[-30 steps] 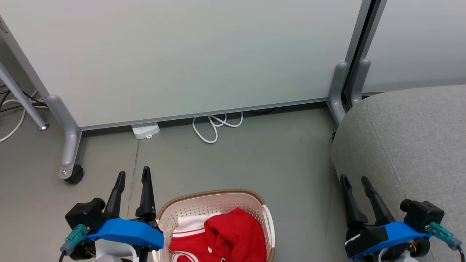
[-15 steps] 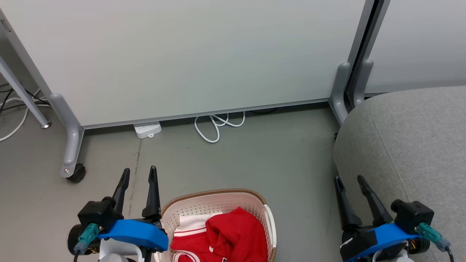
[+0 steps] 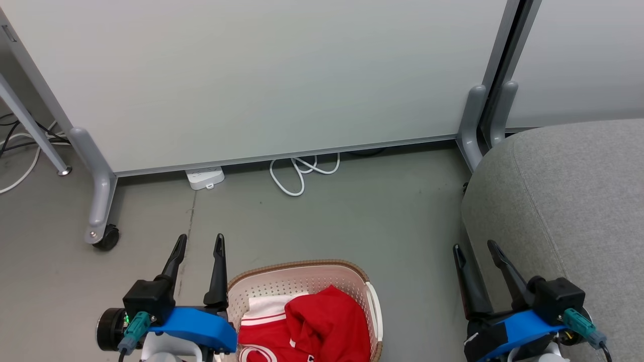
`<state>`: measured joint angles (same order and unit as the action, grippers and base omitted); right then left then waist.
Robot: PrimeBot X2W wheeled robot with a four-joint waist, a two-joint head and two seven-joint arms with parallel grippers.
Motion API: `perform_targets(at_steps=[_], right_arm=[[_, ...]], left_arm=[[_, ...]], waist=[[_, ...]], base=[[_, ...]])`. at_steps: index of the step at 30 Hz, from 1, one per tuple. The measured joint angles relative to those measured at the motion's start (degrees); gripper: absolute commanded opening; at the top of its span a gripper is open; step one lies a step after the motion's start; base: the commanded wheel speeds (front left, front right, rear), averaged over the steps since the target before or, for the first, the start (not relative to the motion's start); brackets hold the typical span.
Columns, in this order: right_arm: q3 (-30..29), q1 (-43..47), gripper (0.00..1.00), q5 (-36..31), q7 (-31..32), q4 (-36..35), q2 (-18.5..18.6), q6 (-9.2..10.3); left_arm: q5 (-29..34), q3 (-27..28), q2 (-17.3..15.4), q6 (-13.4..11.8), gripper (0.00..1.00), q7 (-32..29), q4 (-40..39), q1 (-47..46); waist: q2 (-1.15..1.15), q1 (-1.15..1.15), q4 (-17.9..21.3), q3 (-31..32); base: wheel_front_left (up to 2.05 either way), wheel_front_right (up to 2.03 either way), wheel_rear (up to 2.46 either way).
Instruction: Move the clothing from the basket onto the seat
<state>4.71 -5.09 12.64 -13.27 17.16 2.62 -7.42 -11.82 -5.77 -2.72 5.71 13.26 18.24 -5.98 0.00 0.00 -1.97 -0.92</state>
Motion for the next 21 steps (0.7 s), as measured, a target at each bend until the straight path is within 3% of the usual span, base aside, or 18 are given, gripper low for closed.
perform_targets(at_steps=[21], right_arm=[[0.6, -0.2, 1.0, -6.5, -1.8, 1.7, 0.1, -0.05]], left_arm=[[4.7, -0.7, -0.1, 0.6, 1.0, 1.7, 3.6, -0.7]], waist=[[0.0, 0.0, -0.5, 0.1]], base=[[0.0, 0.0, 0.0]])
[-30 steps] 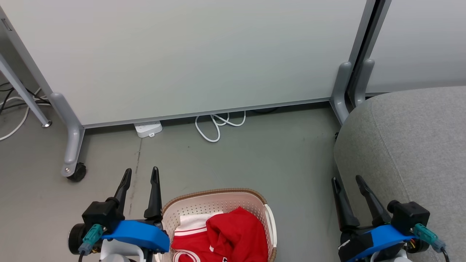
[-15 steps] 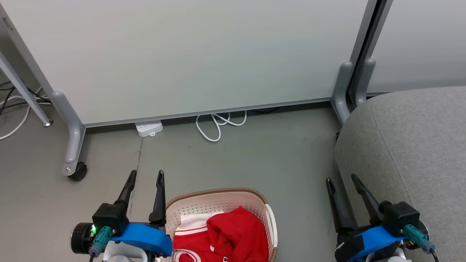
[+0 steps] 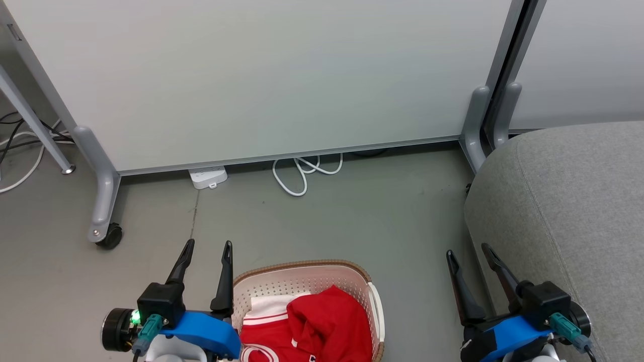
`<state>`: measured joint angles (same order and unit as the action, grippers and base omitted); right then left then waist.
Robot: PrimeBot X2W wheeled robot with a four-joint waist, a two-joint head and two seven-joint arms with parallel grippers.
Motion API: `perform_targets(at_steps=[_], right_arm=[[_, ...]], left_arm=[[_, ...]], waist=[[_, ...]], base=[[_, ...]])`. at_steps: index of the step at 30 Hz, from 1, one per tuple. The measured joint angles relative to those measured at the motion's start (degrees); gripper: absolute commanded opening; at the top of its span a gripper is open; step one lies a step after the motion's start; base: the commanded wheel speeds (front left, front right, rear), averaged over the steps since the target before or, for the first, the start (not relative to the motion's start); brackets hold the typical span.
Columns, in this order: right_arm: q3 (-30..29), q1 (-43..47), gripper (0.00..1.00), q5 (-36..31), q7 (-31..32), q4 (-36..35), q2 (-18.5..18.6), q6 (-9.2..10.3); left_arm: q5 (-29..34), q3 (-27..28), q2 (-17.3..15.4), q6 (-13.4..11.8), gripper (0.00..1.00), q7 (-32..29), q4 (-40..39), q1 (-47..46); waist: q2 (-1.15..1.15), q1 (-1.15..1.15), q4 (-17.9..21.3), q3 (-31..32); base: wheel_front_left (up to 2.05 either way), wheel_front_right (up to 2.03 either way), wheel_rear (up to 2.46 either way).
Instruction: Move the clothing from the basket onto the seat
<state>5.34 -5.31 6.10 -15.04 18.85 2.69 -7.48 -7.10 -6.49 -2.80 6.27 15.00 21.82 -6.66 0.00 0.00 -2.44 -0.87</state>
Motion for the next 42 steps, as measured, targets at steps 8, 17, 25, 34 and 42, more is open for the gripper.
perform_targets(at_steps=[8, 17, 25, 34, 42], right_arm=[[-0.1, -0.2, 1.0, 0.1, 0.0, 0.8, 0.0, 0.0], [0.1, -0.3, 1.0, 0.1, 0.0, 1.0, 0.0, 0.0], [0.5, -0.5, 1.0, 0.2, 0.0, 1.0, 0.0, 0.0], [1.0, -3.4, 1.0, 0.2, 0.0, 0.5, 0.0, 0.0], [1.5, -7.9, 1.0, 0.5, 0.0, -1.1, 0.1, 0.0]], left_arm=[[-0.4, -0.1, 0.0, 0.0, 1.0, 0.0, 0.5, 0.0], [-0.4, -0.1, 0.0, 0.1, 1.0, 0.0, 0.8, -0.2], [0.1, -1.3, 0.0, 0.4, 1.0, 0.0, 2.1, -1.7], [1.6, -3.8, -0.8, 0.9, 1.0, 0.0, 7.2, -8.2], [0.6, -10.2, -3.4, 1.2, 1.0, 0.0, 13.8, -15.8]], waist=[[0.0, 0.0, 0.0, 0.0], [0.0, 0.0, 0.1, 0.0], [0.0, 0.0, 0.8, -1.1], [0.0, 0.0, 3.1, -5.6], [0.0, 0.0, 6.0, -12.6]], base=[[0.0, 0.0, 0.0], [0.0, 0.0, 0.0], [0.0, 0.0, 0.0], [0.0, 0.0, 0.0], [0.0, 0.0, 0.0]])
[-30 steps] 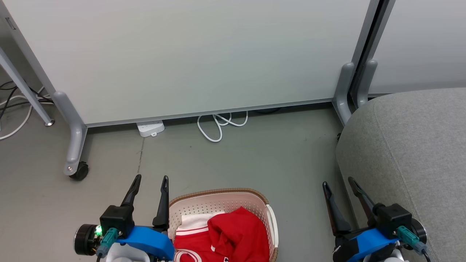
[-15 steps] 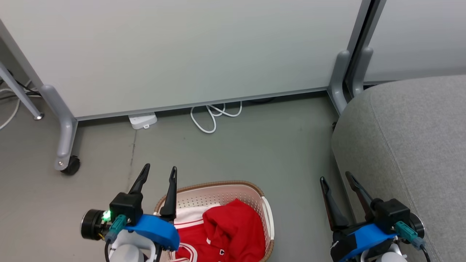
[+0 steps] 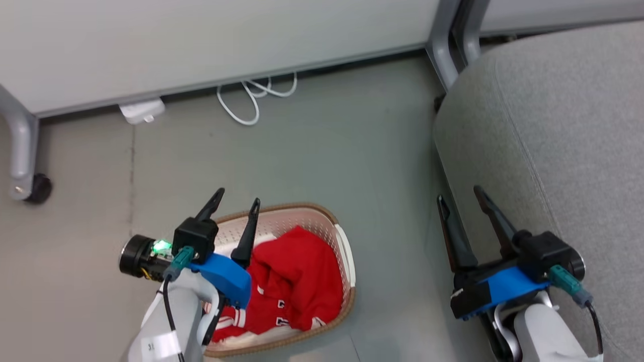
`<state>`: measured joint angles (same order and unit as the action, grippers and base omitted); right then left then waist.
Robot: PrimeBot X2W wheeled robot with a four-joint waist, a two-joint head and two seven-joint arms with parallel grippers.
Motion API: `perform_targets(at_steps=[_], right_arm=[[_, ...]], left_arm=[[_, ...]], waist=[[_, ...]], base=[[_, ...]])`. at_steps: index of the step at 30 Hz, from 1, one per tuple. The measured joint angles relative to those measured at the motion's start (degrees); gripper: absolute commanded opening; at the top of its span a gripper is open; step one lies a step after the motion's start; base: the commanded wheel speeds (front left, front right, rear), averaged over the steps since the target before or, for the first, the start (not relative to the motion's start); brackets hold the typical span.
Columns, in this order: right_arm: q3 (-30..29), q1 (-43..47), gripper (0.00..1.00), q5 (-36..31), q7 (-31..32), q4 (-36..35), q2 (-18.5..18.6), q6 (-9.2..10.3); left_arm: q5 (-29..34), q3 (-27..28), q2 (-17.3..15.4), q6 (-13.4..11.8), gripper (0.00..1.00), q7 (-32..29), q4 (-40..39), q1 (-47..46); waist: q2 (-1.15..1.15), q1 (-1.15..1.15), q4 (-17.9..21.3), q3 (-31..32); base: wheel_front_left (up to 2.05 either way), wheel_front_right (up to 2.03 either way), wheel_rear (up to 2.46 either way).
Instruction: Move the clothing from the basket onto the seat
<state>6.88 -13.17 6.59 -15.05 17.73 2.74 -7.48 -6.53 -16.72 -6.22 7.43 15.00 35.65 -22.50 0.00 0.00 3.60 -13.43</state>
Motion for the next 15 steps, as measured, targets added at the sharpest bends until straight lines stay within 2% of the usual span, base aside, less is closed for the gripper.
perform_targets(at_steps=[6, 15], right_arm=[[0.4, -4.9, 1.0, 0.5, 0.0, -1.6, 0.0, 0.0], [1.3, -10.4, 1.0, 0.5, 0.0, -3.7, 0.0, 0.0]], left_arm=[[-1.7, -6.0, -2.9, 0.0, 1.0, 0.0, 6.7, -6.7], [-4.6, -12.5, -5.4, 0.0, 1.0, 0.0, 16.3, -13.2]], waist=[[0.0, 0.01, 2.6, -7.8], [0.0, 0.01, 5.2, -17.9]], base=[[0.0, 0.0, 0.0], [0.0, 0.0, 0.0]])
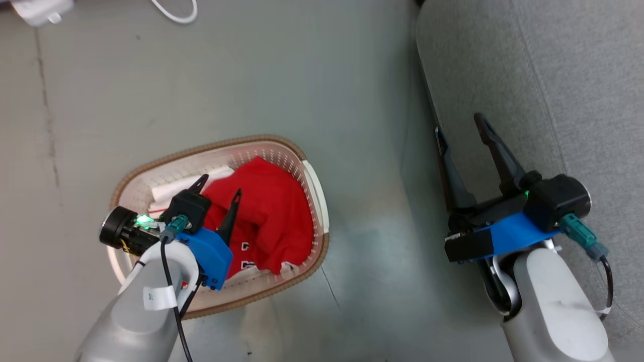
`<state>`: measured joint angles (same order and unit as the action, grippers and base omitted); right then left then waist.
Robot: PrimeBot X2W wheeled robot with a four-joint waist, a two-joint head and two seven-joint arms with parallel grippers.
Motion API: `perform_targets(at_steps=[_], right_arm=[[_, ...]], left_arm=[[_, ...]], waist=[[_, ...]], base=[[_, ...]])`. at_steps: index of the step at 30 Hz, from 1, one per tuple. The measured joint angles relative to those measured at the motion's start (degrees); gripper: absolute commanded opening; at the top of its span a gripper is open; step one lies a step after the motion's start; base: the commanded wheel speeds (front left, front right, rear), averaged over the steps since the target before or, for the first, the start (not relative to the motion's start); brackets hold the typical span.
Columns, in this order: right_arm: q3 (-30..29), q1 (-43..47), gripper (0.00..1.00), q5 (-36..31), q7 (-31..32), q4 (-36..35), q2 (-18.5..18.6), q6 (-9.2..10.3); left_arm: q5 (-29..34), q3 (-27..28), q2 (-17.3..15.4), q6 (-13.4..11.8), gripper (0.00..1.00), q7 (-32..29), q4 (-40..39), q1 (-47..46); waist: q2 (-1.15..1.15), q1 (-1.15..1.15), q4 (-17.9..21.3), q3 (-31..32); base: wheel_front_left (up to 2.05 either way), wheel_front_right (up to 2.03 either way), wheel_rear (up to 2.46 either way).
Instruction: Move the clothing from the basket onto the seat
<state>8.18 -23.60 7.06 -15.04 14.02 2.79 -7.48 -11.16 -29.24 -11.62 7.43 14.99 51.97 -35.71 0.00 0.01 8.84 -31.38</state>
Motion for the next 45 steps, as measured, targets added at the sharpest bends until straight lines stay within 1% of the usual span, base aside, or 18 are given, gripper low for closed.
perform_targets(at_steps=[10, 21, 31, 41, 42, 43, 44, 45], right_arm=[[0.7, -4.4, 1.0, -0.9, 0.0, -2.1, 0.0, 0.0], [1.3, -7.5, 1.0, -1.7, 0.0, -4.5, 0.0, 0.0], [1.4, -8.2, 1.0, -2.1, 0.0, -6.7, 0.0, 0.0], [1.2, -8.2, 1.0, -2.3, 0.0, -7.8, 0.0, 0.0], [1.2, -8.2, 1.0, -2.3, 0.0, -7.8, 0.0, 0.0], [1.2, -8.2, 1.0, -2.3, 0.0, -7.8, 0.0, 0.0], [1.3, -8.2, 1.0, -2.3, 0.0, -7.8, 0.0, -0.01], [1.2, -8.2, 1.0, -2.3, 0.0, -7.8, 0.0, 0.0]], left_arm=[[-3.6, -6.6, -1.4, 0.0, 1.0, 0.0, 8.2, -6.1], [-6.8, -12.6, -1.5, 0.0, 1.0, 0.0, 16.2, -11.7], [-8.5, -15.9, -2.5, 0.0, 1.0, 0.0, 18.6, -16.6], [-9.2, -17.5, -3.2, 0.0, 1.0, 0.0, 20.2, -21.1], [-9.2, -17.7, -3.3, 0.0, 0.49, 0.0, 20.4, -21.3], [-9.0, -18.0, -3.4, 0.0, 0.1, 0.0, 20.5, -21.4], [-8.9, -18.2, -3.4, 0.0, 0.0, 0.0, 20.7, -21.6], [-8.9, -18.3, -3.4, 0.0, 0.0, 0.0, 20.8, -21.7]], waist=[[0.0, 0.0, 1.8, -9.9], [0.0, 0.0, 2.6, -18.8], [0.0, 0.0, 3.6, -24.5], [0.0, -0.01, 4.7, -27.5], [0.0, 0.0, 4.7, -27.6], [0.0, 0.0, 4.7, -27.8], [0.0, 0.0, 4.8, -27.9], [0.0, -0.01, 4.8, -27.9]], base=[[0.0, 0.0, 0.0], [0.0, 0.0, 0.0], [0.0, 0.0, 0.0], [0.0, 0.0, 0.0], [0.0, 0.0, 0.0], [0.0, 0.0, 0.0], [0.0, 0.0, 0.0], [0.0, 0.0, 0.0]])
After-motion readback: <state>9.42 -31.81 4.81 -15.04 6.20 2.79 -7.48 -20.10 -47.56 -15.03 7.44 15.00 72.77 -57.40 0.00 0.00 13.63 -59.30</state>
